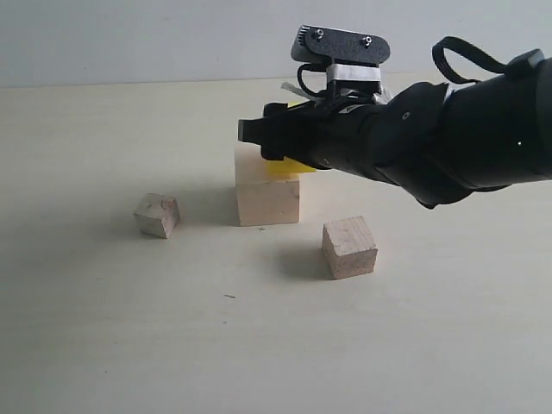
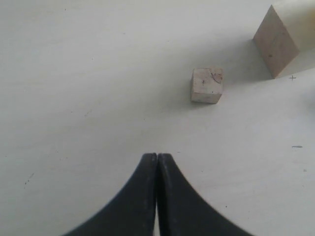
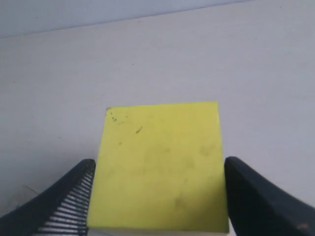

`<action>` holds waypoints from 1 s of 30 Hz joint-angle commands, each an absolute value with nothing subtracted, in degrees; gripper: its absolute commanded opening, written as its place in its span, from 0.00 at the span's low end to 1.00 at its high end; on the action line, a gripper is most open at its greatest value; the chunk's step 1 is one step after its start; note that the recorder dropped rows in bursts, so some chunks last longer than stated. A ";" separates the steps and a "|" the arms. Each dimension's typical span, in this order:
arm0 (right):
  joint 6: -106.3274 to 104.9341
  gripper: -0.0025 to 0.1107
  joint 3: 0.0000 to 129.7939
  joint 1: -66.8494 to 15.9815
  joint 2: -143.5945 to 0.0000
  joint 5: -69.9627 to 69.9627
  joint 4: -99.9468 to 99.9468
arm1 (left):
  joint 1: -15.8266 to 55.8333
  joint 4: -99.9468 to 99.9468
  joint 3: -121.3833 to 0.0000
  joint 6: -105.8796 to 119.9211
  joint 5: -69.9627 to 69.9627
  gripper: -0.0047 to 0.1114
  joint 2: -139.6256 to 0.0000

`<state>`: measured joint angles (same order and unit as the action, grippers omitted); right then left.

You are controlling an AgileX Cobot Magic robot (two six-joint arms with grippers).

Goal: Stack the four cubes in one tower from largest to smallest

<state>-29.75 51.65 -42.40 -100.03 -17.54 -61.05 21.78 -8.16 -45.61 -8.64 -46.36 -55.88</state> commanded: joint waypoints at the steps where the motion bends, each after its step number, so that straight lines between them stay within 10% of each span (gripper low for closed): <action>1: -29.83 0.02 53.94 -43.08 -99.92 -17.12 -58.89 | 21.62 -7.83 -45.50 -9.04 -45.69 0.06 -55.71; 30: -30.20 0.02 55.93 -44.97 -104.11 -19.40 -60.78 | 21.62 -7.83 -45.50 -9.04 -45.05 0.06 -55.71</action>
